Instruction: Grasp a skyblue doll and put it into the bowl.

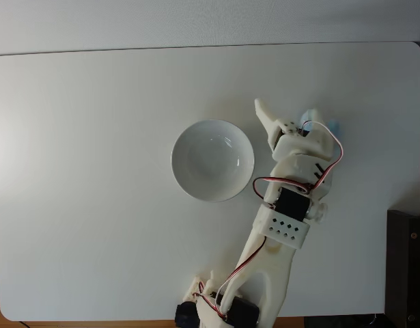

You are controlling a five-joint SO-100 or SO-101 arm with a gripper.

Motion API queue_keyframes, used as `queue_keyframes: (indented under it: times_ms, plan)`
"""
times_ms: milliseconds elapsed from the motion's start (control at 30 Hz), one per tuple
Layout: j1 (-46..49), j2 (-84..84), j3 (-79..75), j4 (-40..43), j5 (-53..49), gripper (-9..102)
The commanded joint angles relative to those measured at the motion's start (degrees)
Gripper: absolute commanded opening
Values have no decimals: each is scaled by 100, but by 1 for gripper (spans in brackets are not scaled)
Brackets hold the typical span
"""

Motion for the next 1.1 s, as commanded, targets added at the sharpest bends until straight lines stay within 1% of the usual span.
queue_keyframes:
  times_ms: [0, 367, 467, 633, 1067]
  plan:
    - [220, -35, -264, -105, 35, 54]
    - [1257, -88, -185, -79, -9, 54]
    - [1406, -510, -246, -105, -26, 54]
    - [1415, -1037, -264, -114, -35, 54]
    - [1151, -1784, -264, -114, -44, 54]
